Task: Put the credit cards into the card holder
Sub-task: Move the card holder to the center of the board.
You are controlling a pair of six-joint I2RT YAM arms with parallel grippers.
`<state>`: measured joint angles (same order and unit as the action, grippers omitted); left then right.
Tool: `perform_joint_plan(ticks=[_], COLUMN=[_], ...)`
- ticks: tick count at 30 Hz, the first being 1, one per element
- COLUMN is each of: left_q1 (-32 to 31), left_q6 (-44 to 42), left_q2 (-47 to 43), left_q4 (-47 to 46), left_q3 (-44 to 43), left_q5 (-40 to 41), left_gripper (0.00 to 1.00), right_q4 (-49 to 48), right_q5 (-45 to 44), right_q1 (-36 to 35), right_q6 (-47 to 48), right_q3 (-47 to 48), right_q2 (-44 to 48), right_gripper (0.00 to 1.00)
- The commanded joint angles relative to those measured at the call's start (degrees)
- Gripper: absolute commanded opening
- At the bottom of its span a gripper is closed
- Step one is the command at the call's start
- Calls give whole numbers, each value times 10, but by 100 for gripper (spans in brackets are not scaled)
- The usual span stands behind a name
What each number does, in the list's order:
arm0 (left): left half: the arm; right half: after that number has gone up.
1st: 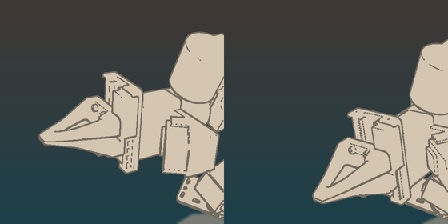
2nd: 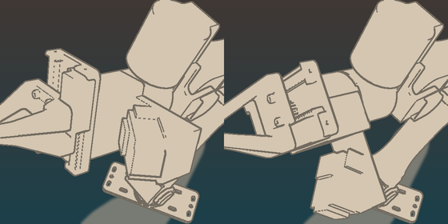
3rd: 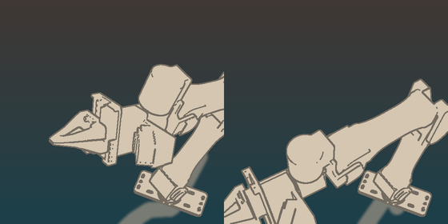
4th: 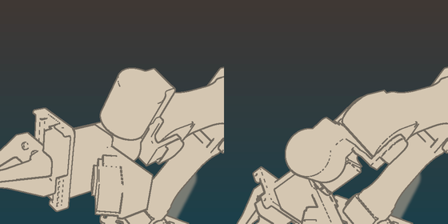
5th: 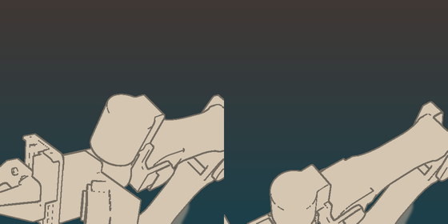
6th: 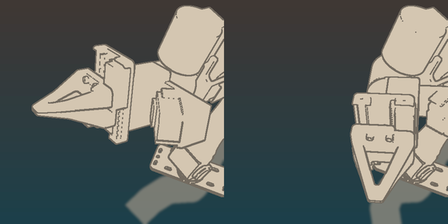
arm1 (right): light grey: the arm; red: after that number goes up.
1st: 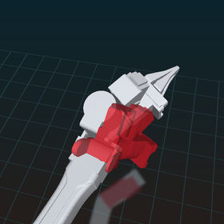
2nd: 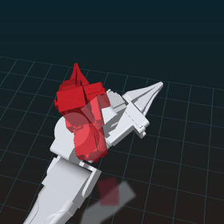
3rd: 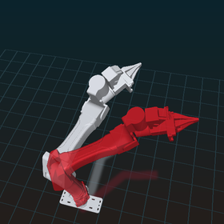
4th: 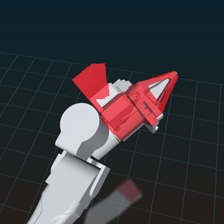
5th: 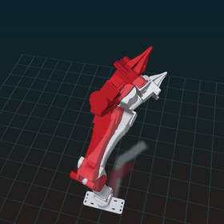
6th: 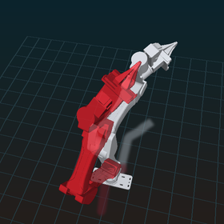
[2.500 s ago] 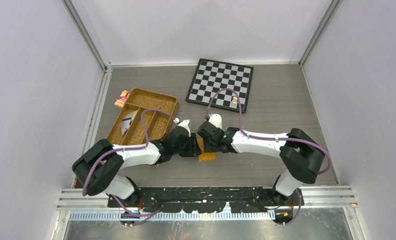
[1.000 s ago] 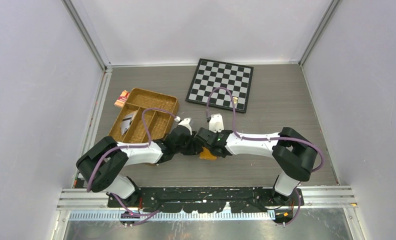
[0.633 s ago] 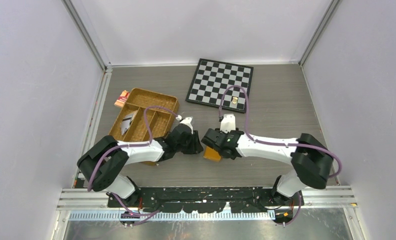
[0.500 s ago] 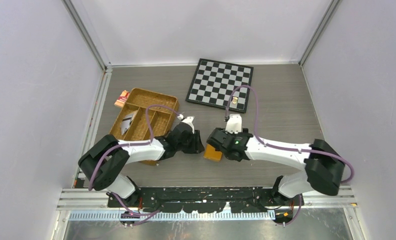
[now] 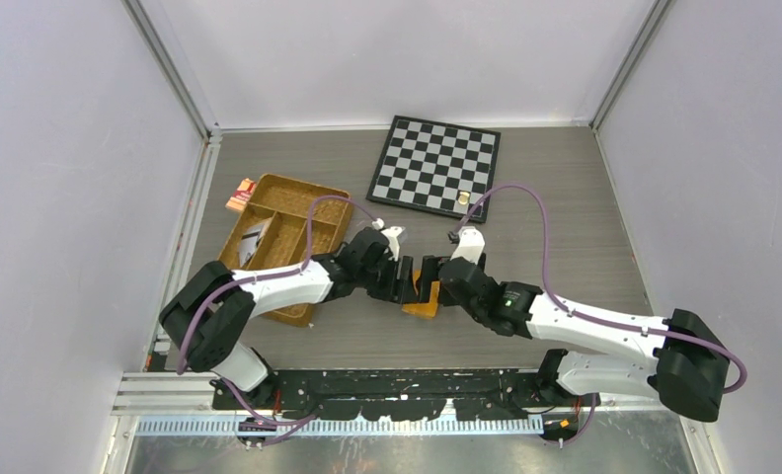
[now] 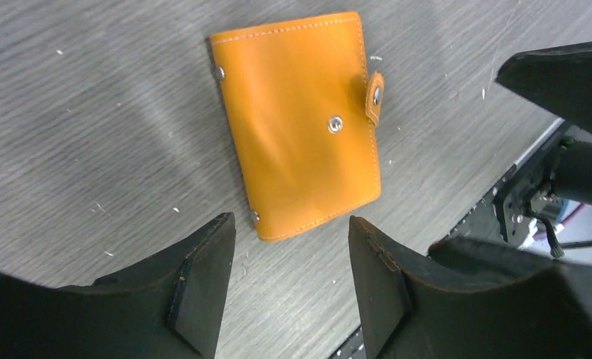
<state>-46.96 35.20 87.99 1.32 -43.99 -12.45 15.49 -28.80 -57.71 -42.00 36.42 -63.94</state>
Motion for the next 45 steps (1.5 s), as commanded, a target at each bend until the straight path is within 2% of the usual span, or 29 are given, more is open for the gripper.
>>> perform_joint_plan(ticks=[1,5,7,9,11,13,15,20,26,37,41,45], left_q1=[11,11,11,10,11,11,11,10,10,8,6,5], left_q6=[-11,9,4,-4,-9,-11,-12,-23,-32,-41,-44,-45], left_q2=[13,4,-4,-9,-10,-7,-6,-11,-9,-14,-14,-12], left_q4=[54,15,12,13,10,5,-2,-5,-10,-31,-33,-33], left_q3=[-27,-1,5,5,5,7,10,14,15,28,29,28], left_q5=[-63,-53,-33,-16,-5,0,1,8,9,12,16,16], left_gripper=[59,59,59,59,59,58,58,58,58,57,57,57], right_q4=[-124,-186,-153,-90,-20,20,50,90,147,184,188,190], right_q5=[66,13,-11,-48,-81,-87,-78,-61,-73,-83,-81,-81], right_q1=[1,1,1,1,1,1,1,0,0,0,0,0], right_q6=[50,37,0,-56,-121,-162,-188,-211,-228,-241,-245,-245], right_q3=[-32,-72,-66,-49,-31,-15,6,62,125,178,183,181], right_q2=[16,20,25,24,19,10,-12,-79,-158,-253,-271,-270], right_gripper=[95,95,92,85,72,57,46,44,49,47,43,29])
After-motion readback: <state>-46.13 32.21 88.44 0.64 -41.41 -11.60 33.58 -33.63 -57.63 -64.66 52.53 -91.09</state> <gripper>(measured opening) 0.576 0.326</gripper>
